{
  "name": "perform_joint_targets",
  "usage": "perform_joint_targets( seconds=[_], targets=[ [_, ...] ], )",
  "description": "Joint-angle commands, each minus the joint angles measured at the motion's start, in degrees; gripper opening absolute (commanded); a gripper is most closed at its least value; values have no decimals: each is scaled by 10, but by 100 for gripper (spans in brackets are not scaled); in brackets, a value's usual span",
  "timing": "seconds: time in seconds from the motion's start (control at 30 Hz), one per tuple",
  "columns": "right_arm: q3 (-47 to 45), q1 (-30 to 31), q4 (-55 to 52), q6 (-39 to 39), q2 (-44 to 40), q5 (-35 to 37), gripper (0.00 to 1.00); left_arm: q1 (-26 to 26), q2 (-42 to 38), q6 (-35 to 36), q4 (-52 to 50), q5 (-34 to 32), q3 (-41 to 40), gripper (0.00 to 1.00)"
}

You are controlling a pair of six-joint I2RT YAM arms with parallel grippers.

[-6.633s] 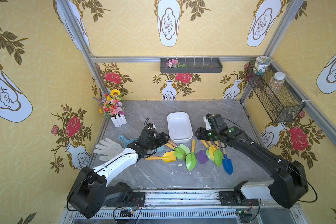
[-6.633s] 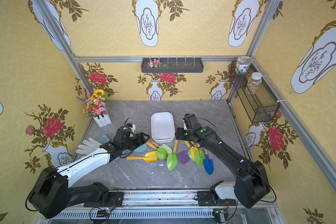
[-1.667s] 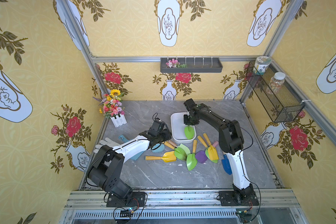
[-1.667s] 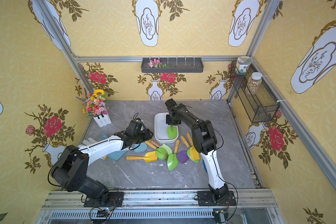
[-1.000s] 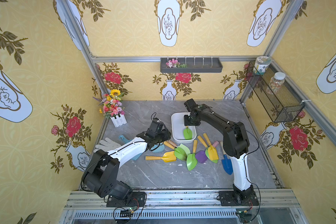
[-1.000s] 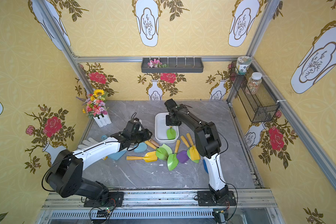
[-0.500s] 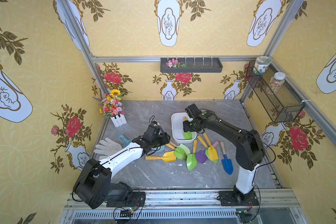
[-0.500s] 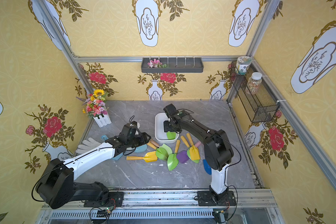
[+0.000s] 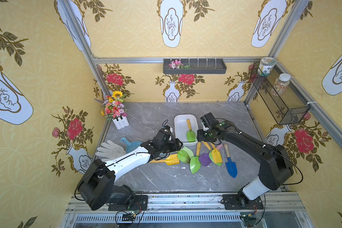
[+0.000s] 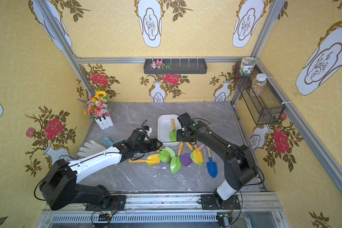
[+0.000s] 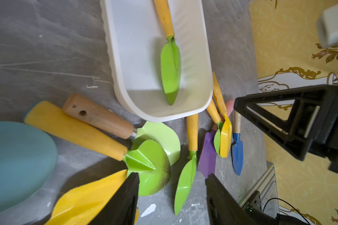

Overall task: Put the shovel into the storage box
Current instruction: Pick up the shovel from the center of the board.

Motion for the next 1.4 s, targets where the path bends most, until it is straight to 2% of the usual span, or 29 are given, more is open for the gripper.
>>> perform_joint_targets(
  seconds=[0.0, 0.3, 0.73, 1.1, 1.37],
  targets=[
    [-29, -33, 11, 5, -23, -12, 63, -9, 18, -2, 27, 14, 10, 59],
    [-77, -107, 17, -25, -27, -22, 60, -29, 53, -5, 37, 20, 29, 59],
    [-77, -124, 49, -41, 49, -34, 51, -42, 68, -9, 47, 27, 27, 59],
    [-63, -125, 57, -52, 100, -36, 47, -42, 77, -12, 47, 25, 27, 59],
    [-59, -124, 62, -55, 118, -39, 39, -42, 76, -13, 47, 23, 25, 59]
  ],
)
